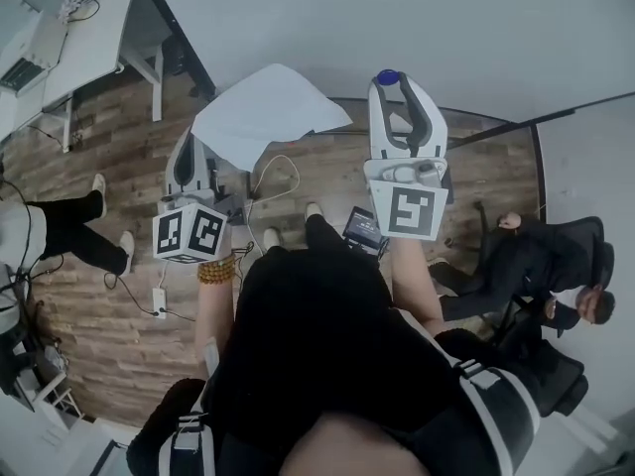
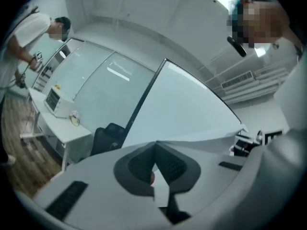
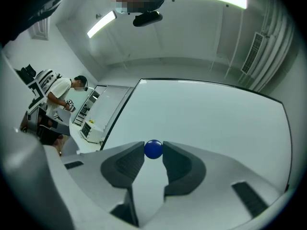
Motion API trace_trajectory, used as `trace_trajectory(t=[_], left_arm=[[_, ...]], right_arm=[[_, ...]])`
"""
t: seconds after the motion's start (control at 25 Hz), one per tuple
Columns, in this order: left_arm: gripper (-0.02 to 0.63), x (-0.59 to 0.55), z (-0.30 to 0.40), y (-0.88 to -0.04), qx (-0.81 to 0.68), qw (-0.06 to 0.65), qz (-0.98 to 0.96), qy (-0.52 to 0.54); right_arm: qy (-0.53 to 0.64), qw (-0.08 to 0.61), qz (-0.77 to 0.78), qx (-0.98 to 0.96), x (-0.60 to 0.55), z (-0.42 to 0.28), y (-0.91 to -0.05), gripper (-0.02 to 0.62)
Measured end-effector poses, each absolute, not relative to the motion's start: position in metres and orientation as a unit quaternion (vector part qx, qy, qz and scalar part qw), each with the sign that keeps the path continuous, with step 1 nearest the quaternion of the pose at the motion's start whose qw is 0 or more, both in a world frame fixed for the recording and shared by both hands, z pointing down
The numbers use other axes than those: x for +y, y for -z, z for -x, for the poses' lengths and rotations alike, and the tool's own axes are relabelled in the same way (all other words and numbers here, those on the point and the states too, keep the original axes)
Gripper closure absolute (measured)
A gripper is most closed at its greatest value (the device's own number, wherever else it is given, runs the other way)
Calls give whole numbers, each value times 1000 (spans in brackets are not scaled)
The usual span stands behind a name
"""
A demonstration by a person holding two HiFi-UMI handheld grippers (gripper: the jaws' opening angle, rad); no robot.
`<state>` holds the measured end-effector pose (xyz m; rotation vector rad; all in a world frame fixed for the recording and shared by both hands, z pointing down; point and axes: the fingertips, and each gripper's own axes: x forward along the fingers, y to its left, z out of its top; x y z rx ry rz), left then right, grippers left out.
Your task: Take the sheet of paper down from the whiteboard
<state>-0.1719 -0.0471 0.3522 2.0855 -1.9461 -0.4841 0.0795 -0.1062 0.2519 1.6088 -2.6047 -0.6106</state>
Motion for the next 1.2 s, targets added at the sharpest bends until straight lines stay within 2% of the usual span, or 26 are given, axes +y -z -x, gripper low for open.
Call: trace_trajectory(t=[0.24,0.48,0.76,1.2], left_arm=[[598,-27,193,-346,-675,26,-735,57],[598,-27,183,-343,-636,23,-770,54],[598,-30,159,-331,-613,-19,-789,35],[598,-41,137,-321,-583,-38,-810,39]], right_arm=[[186,22,-514,-837,-65,-42,-261,479],[192,15,-481,-855,-42,-5,-266,479],[163,0,-480,-862,-27,13,-269,479],[156,0,-485,-860,-33,9,-268,479]])
